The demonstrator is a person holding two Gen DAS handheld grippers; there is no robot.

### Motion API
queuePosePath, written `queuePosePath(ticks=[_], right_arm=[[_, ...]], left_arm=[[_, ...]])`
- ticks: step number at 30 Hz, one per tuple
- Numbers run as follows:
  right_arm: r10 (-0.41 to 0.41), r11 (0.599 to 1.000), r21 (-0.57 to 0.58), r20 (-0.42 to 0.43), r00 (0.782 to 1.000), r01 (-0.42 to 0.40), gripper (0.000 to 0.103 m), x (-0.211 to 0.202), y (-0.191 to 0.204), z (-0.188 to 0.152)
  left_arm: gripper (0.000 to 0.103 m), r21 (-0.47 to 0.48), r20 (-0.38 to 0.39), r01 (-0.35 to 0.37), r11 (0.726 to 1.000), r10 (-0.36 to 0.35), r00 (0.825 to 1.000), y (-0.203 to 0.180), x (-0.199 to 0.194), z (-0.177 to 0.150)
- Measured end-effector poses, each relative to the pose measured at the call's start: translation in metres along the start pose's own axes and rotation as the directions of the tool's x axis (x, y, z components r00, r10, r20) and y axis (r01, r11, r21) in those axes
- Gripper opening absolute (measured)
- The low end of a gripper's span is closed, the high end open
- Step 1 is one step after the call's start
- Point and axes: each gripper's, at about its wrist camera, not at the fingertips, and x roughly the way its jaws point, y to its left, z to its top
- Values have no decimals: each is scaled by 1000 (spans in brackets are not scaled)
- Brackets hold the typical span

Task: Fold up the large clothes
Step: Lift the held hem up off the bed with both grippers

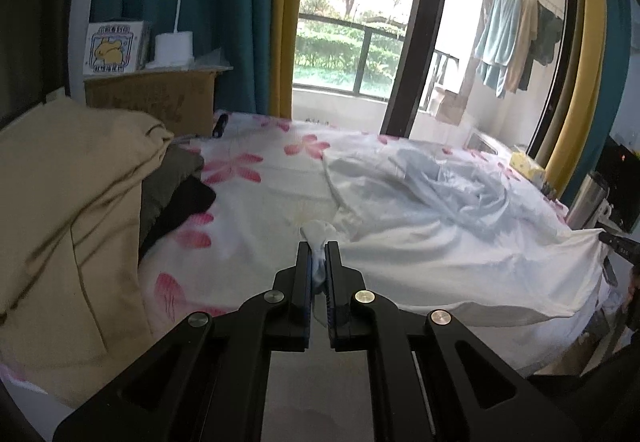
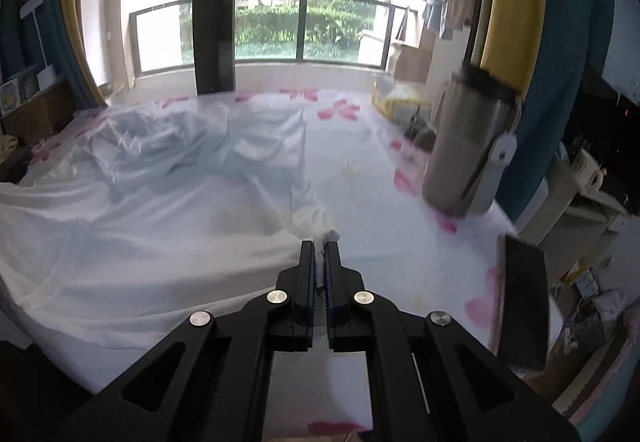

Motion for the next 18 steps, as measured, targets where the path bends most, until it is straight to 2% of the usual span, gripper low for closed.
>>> queuePosePath(ticks=[4,6,9,15,16,18], right_arm=[[5,1000,-12,11,1000,-5,4,2,2,13],[21,1000,-21,-20,1000,-22,4,7,3,11],[54,997,-50,-113,992,-60,4,18,9,-5],[101,992,-45,-282,954,-118,6,33,10,-48],[102,992,-36,-290,951,-117,10,33,8,-52],[106,993,-23,-292,951,-117,24,30,3,-55]], left_arm=[[6,13,10,-12,1000,11,1000,-1,2,10],[6,13,4,-21,1000,21,1000,2,3,11],[7,1,-33,-35,999,35,999,7,8,5],[7,-4,-143,-50,999,49,989,14,22,-18],[7,-5,-152,-52,999,51,987,16,23,-21],[7,-11,-170,-52,999,49,984,19,24,-26]])
